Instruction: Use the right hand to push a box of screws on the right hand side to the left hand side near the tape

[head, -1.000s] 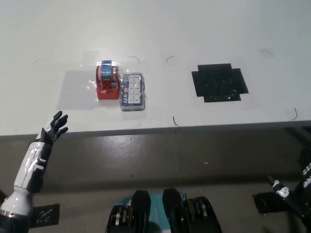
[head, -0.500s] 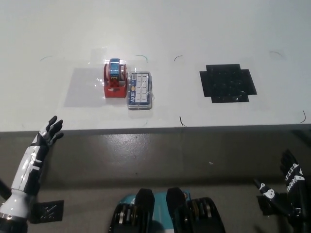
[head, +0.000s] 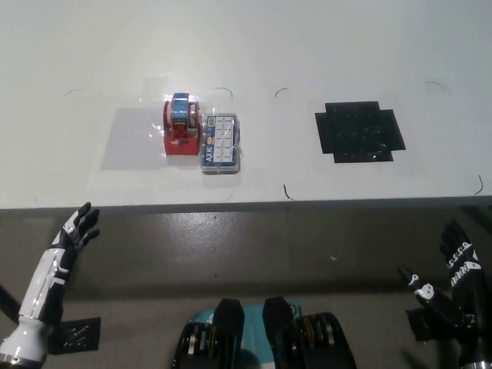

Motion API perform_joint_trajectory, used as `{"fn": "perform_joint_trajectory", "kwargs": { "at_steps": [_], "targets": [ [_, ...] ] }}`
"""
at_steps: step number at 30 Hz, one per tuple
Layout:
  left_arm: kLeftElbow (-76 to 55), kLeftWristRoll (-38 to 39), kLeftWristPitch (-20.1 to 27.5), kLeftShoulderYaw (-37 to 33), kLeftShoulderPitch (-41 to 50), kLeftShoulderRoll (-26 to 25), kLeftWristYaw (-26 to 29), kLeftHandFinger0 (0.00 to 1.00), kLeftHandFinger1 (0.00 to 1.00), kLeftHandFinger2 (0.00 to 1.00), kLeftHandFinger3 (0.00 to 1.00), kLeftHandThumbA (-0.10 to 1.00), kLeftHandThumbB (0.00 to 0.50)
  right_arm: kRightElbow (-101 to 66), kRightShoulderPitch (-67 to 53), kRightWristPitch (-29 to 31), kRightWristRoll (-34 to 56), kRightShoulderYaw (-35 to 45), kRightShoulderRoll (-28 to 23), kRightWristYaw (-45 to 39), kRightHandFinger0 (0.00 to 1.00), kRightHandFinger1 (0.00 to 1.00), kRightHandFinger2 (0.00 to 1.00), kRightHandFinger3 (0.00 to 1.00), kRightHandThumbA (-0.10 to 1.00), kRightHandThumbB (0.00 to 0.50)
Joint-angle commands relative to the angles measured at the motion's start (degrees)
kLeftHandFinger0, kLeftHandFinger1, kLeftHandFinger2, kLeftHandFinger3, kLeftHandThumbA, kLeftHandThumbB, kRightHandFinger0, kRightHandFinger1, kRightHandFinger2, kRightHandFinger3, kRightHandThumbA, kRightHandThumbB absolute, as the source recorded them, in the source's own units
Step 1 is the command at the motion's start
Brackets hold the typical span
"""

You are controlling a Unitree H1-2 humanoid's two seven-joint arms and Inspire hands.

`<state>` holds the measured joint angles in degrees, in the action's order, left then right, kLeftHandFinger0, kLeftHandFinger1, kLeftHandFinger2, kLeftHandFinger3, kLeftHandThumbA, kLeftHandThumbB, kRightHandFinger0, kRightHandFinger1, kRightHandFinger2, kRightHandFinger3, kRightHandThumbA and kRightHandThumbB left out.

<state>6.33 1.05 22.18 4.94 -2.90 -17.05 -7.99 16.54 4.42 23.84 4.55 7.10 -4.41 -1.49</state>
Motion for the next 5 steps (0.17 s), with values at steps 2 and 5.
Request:
{"fn": "perform_joint_trajectory", "kwargs": {
  "at_steps": [2, 5],
  "targets": [
    [0.24, -2.51, 1.97, 0.66, -0.59, 0.14, 2.0, 1.0, 1.0, 1.0, 1.0, 1.0, 0.148, -2.33, 2.29, 3.09, 0.31, -0.04, 0.37, -1.83, 1.0, 1.0, 1.0, 1.0, 1.0, 0.316],
    [0.39, -2.53, 1.69, 0.77, -0.88, 0.22, 1.94, 1.0, 1.0, 1.0, 1.0, 1.0, 0.161, -2.69, 2.47, 3.09, -1.05, -0.49, 0.35, -1.58, 1.0, 1.0, 1.0, 1.0, 1.0, 0.305]
  ]
}}
